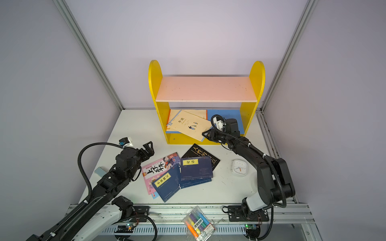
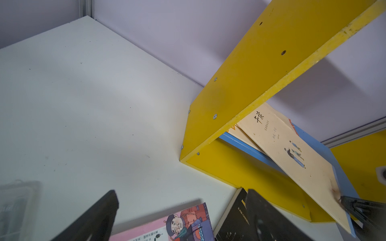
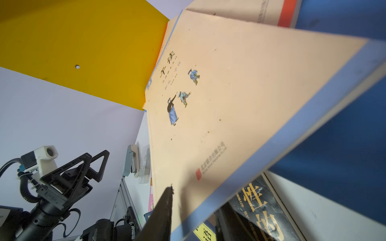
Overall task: Stacking books/files
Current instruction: Place the book on the bookshelf, then rotate the book on the bookshelf.
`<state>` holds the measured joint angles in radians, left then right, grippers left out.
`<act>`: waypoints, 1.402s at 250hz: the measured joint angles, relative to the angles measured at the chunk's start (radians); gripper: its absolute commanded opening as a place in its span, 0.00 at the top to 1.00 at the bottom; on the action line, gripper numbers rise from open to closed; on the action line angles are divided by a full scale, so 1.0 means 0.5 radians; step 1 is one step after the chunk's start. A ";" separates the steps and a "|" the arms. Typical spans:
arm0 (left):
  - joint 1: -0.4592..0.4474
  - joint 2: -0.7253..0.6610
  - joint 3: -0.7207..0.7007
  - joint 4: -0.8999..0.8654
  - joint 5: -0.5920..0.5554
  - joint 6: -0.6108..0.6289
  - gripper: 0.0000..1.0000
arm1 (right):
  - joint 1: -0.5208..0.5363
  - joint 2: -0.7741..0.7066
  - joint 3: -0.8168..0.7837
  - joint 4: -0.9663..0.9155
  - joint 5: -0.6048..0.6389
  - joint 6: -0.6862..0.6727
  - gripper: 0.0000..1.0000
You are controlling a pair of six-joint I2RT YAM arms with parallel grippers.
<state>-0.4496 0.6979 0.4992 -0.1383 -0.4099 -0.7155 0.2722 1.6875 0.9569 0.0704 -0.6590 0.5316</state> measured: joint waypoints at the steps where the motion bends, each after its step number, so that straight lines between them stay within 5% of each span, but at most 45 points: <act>1: 0.000 -0.001 0.000 0.000 0.000 0.000 0.02 | 0.000 0.000 0.002 -0.004 0.002 -0.003 0.56; 67: 0.001 -0.019 -0.032 0.012 -0.008 -0.014 0.02 | 0.000 -0.063 0.100 -0.384 0.327 -0.266 0.41; 122: 0.004 -0.014 -0.053 0.041 -0.014 -0.014 0.02 | 0.023 -0.158 0.108 -0.578 0.680 -0.528 0.39; 171: 0.018 -0.009 -0.056 0.053 -0.014 -0.013 0.02 | 0.331 -0.500 -0.095 -0.537 1.029 -0.986 0.27; 260: 0.052 -0.037 -0.109 0.074 0.001 -0.015 0.02 | 0.685 -0.544 -0.151 -0.401 1.221 -1.593 0.19; 351: 0.075 -0.101 -0.178 0.091 0.034 -0.068 0.02 | 0.719 -0.261 0.114 -0.509 1.297 -1.971 0.15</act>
<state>-0.4122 0.6476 0.4103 -0.0929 -0.3927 -0.7494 0.6319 1.5570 1.0138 -0.1841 -0.0105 -0.4541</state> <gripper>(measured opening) 0.977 0.848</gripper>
